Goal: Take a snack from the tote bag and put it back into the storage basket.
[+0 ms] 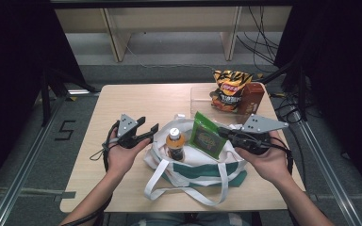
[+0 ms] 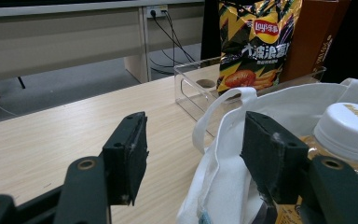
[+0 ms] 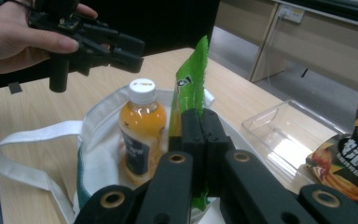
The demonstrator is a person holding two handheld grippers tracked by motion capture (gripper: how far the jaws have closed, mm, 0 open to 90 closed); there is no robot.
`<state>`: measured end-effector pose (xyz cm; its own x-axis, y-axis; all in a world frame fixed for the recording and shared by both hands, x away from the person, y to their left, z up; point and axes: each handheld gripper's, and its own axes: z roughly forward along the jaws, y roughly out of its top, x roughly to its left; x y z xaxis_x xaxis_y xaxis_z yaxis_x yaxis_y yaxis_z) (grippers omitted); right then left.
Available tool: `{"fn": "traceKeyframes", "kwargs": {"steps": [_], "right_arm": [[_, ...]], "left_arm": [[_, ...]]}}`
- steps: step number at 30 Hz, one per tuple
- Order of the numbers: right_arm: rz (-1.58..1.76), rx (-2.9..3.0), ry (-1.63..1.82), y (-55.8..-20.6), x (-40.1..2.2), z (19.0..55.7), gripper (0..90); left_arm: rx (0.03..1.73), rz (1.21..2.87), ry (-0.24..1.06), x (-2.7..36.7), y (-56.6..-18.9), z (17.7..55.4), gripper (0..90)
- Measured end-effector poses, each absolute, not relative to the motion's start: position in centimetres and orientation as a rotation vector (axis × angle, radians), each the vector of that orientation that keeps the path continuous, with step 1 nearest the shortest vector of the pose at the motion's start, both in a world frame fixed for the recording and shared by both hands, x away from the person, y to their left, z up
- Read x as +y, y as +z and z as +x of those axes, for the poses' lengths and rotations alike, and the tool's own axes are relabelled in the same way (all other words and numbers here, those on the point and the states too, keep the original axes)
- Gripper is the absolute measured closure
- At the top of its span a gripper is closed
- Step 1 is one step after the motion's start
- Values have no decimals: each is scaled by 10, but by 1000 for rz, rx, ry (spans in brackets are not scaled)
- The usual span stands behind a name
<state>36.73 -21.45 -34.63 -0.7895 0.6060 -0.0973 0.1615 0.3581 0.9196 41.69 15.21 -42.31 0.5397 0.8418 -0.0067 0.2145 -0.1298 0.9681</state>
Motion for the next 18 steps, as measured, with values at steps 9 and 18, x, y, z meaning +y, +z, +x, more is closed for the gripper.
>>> {"fn": "traceKeyframes", "kwargs": {"steps": [9,18], "right_arm": [[657,2153,1414,-334,-223,368,900],[690,2090,1432,-324,-233,366,900]], "left_arm": [[904,1648,695,152,-423,417,399],[900,1653,696,152,-423,417,399]]}}
